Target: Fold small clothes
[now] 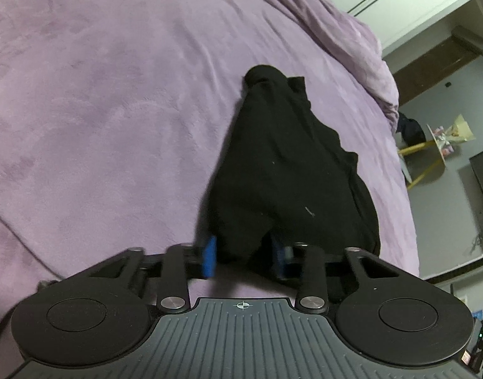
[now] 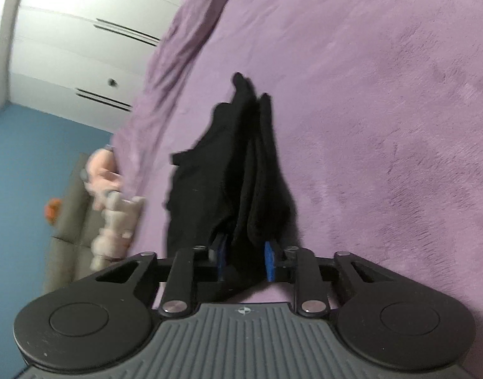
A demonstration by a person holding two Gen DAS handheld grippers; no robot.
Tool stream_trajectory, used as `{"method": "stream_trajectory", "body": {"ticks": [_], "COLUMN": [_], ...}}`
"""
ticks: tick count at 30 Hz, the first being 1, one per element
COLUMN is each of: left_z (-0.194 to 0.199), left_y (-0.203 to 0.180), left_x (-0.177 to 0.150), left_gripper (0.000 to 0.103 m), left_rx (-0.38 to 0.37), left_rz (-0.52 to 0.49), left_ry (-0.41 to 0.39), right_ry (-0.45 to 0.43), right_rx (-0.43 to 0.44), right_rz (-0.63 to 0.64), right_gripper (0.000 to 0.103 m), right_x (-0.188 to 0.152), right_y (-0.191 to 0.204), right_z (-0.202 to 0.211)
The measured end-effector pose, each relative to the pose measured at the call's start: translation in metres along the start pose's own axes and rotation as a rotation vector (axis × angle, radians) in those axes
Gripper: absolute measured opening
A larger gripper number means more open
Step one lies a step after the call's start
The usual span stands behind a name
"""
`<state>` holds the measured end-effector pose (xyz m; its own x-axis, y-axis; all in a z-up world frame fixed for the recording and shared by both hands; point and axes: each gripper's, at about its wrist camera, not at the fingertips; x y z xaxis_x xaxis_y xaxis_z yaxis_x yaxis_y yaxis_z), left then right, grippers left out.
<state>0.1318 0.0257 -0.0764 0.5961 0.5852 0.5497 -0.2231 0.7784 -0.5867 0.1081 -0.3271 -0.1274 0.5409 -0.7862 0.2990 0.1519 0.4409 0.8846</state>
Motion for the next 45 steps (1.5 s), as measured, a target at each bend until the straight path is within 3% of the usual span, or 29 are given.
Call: {"method": "stream_trajectory", "body": {"ticks": [2,5,8,12,16,19,21,25,30,32,35,39,41,45], "left_z": [0.003,0.007,0.012,0.026,0.032,0.02,0.005,-0.001,-0.006,-0.005,0.001,0.018,0.025,0.033], "left_y": [0.003,0.0,-0.005,-0.018,-0.035,-0.038,-0.036,-0.028,-0.032,-0.037,-0.045,-0.058,-0.065,-0.077], "left_x": [0.003,0.004,0.002,0.003,0.007,0.006,0.001,-0.005,-0.009,-0.012,-0.014,-0.019,-0.022,-0.025], "left_gripper": [0.026,0.021,0.02,0.023,0.032,0.035,0.036,0.042,0.043,0.045,0.049,0.059,0.069,0.079], "left_rx": [-0.006,0.004,0.035,0.1,0.089,0.083,0.146,0.157,0.18,0.192,0.22,0.257,0.276,0.301], "left_rz": [0.011,-0.04,-0.134,-0.228,-0.281,-0.284,-0.296,-0.264,-0.319,-0.362,-0.421,-0.51,-0.553,-0.623], "left_ry": [-0.002,-0.008,-0.013,-0.061,-0.123,-0.093,-0.042,-0.03,-0.025,-0.026,-0.016,-0.024,-0.026,-0.031], "right_ry": [-0.001,-0.029,-0.09,-0.164,-0.097,-0.036,-0.052,-0.035,-0.023,-0.001,0.037,0.109,0.143,0.174], "right_rx": [-0.036,-0.211,-0.284,-0.246,-0.209,-0.324,-0.303,-0.304,-0.332,-0.39,-0.453,-0.562,-0.567,-0.606], "right_rz": [0.012,0.292,0.389,0.568,0.701,0.75,0.775,0.804,0.835,0.845,0.795,0.827,0.837,0.841], "right_gripper": [0.015,0.015,0.019,0.023,0.023,0.022,0.022,0.022,0.023,0.038,0.038,0.046,0.069,0.078], "right_x": [0.003,0.003,0.003,-0.008,-0.032,-0.045,-0.049,-0.048,-0.051,-0.052,-0.051,-0.063,-0.071,-0.08], "right_y": [-0.003,0.015,0.031,0.066,0.086,0.077,0.071,0.069,0.07,0.073,0.077,0.086,0.093,0.104], "right_z": [0.005,0.014,0.03,0.035,0.009,-0.015,-0.011,-0.008,-0.011,-0.01,-0.001,0.007,0.008,0.002]}}
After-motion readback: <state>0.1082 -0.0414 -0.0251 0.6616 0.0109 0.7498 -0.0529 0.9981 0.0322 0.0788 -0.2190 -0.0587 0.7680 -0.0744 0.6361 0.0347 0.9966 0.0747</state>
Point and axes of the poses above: each gripper's, at about its wrist camera, not at the fingertips, and z roughly against the way its jaws point, y to its left, x to its top, and after that the axes turned 14 degrees about -y, right-handed
